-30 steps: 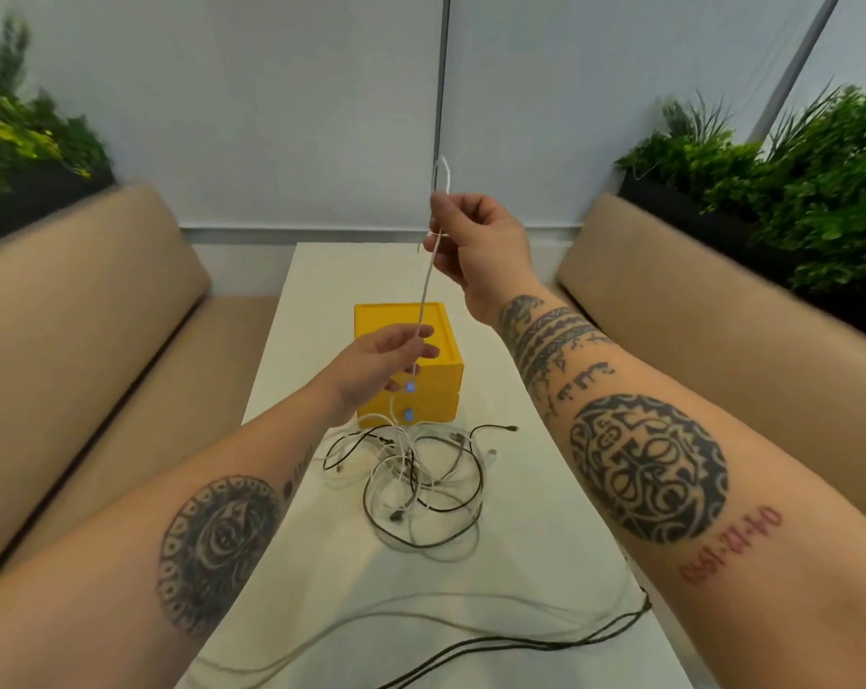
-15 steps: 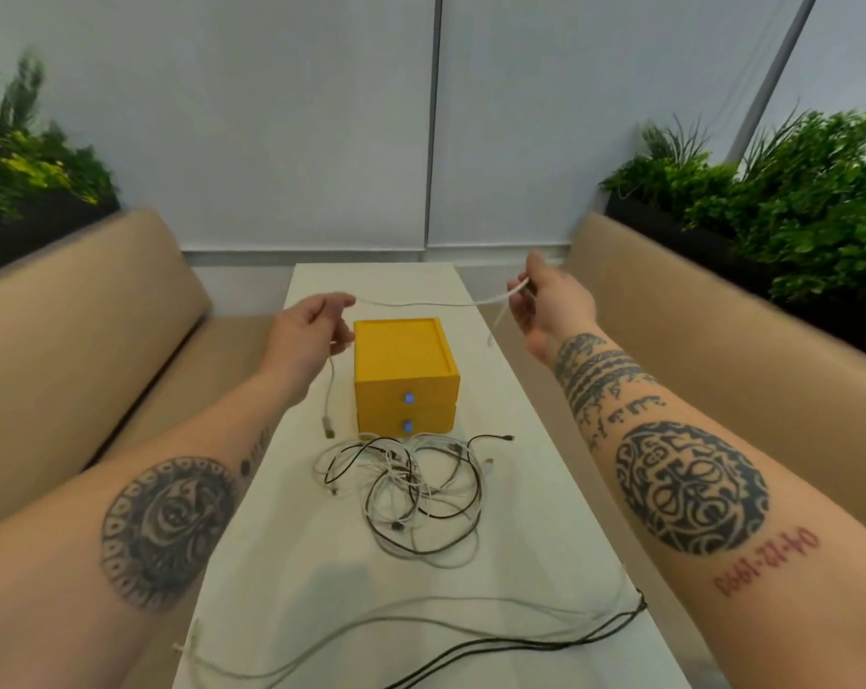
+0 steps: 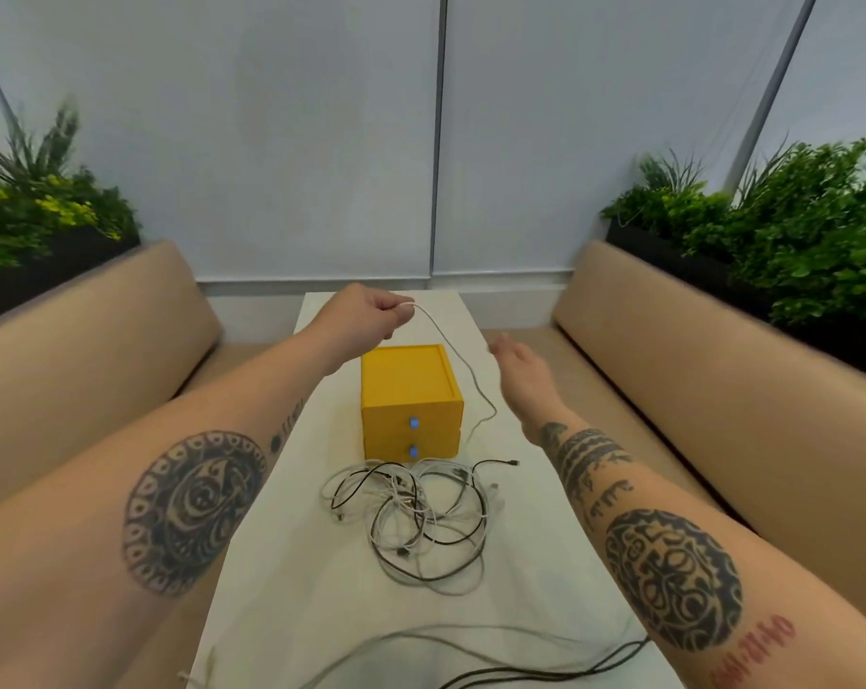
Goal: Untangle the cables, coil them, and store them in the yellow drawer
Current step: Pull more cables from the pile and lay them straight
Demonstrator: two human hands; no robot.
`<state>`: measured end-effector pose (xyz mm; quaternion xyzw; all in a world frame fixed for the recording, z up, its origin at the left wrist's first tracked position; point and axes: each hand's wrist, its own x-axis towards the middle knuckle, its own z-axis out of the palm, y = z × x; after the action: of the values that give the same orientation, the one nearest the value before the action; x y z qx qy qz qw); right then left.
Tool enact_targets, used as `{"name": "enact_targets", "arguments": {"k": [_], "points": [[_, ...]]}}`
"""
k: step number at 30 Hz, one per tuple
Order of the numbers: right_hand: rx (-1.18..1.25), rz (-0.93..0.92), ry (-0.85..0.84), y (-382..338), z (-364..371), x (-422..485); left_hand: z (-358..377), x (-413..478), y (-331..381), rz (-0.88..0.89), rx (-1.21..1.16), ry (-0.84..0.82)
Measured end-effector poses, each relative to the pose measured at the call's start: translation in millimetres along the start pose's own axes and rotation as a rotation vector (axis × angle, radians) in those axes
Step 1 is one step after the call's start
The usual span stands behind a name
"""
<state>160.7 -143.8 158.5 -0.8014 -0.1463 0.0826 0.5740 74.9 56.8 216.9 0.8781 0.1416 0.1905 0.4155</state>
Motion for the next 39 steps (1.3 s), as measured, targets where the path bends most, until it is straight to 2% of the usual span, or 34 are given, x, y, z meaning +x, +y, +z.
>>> {"name": "enact_targets", "arguments": {"k": [2,4,8,11,15,19,23,26,34,39], "points": [[0.000,-0.156,-0.205,-23,13,-7,4,0,4,0.006,0.049,-0.016],[-0.081,-0.229,-0.306,-37,26,-8,6,-2,8,0.012,0.073,-0.021],[-0.116,-0.280,-0.231,-55,29,-4,-9,-10,4,0.054,0.108,-0.076],[-0.182,-0.319,-0.185,-55,10,3,-28,-18,-16,0.055,0.256,-0.136],[-0.536,-0.392,-0.285,-47,-8,13,-38,-25,-45,0.000,0.313,-0.145],[-0.761,-0.453,-0.275,-32,-17,19,-43,-35,-62,-0.049,0.337,-0.116],[-0.888,-0.496,-0.270,-18,-21,24,-50,-39,-67,-0.116,0.588,-0.037],[-0.908,-0.489,-0.245,-11,-26,24,-59,-37,-79,-0.179,0.693,0.048],[-0.793,-0.340,-0.198,21,-44,26,-72,-39,-109,-0.273,0.612,0.113],[-0.742,-0.324,-0.231,19,-45,23,-66,-39,-118,-0.321,0.570,0.052]]}}
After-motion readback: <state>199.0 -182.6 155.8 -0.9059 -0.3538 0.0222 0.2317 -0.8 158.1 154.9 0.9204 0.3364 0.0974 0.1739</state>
